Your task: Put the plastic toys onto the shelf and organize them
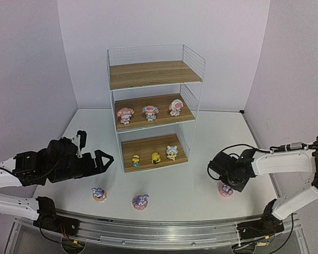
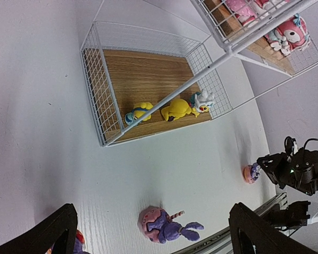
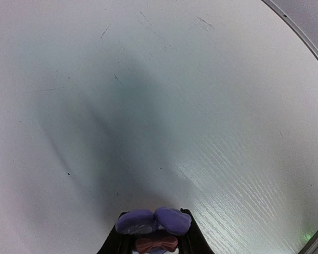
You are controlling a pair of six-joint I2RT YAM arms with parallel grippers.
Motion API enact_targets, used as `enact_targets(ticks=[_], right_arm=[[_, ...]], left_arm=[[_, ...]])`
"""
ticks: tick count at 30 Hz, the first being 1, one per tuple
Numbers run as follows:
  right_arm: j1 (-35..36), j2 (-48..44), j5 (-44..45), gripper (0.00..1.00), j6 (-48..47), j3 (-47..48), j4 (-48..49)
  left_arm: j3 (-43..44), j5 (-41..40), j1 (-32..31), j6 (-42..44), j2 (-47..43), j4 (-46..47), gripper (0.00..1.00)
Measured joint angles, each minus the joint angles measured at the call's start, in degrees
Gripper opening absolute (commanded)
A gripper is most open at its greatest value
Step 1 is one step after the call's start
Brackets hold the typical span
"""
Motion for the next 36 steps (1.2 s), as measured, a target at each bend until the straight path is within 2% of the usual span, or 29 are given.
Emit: enact_targets(ticks=[1,4,13,18,22,26,31,36], right_arm=[[0.00,-0.40,-0.12,0.12,-0.37,-0.27,0.17],[0.00,-1.86,-0.56,0.00,-2.39,-0.88,0.59],[0.00,-14.64,-0.67,0.00,-17.32,-0.52,1.57],[-0.02,-20.75,-3.27,0.00,-29.51,4.88,1.94],[-0.04,-22.61,-11.53,0.00,-43.26,13.37,6.17],[0.06,-18.66,-19.58,0.00,-53.77,26.68,9.00],[0.24,-9.37,-24.77,0.00,-60.93,43.00,11.58],[0.28,-1.48,-25.60,0.00,-64.49,54.77,10.97]], left_arm=[[0.02,0.00,0.00,0.02,-0.14,0.00,1.00],[0.02,0.00,0.00,0.17,-0.39,0.02,1.00],[0.02,0.04,0.00,0.68,-0.16,1.04,1.00],[0.02,1.03,0.00,2.36,0.39,3.14,1.00],[0.02,2.55,0.00,4.72,0.60,5.44,1.00],[0.02,3.06,0.00,6.09,0.60,6.55,1.00],[0.02,2.93,0.00,6.47,0.60,6.40,1.00],[0.02,2.55,0.00,6.45,0.09,5.81,1.00]])
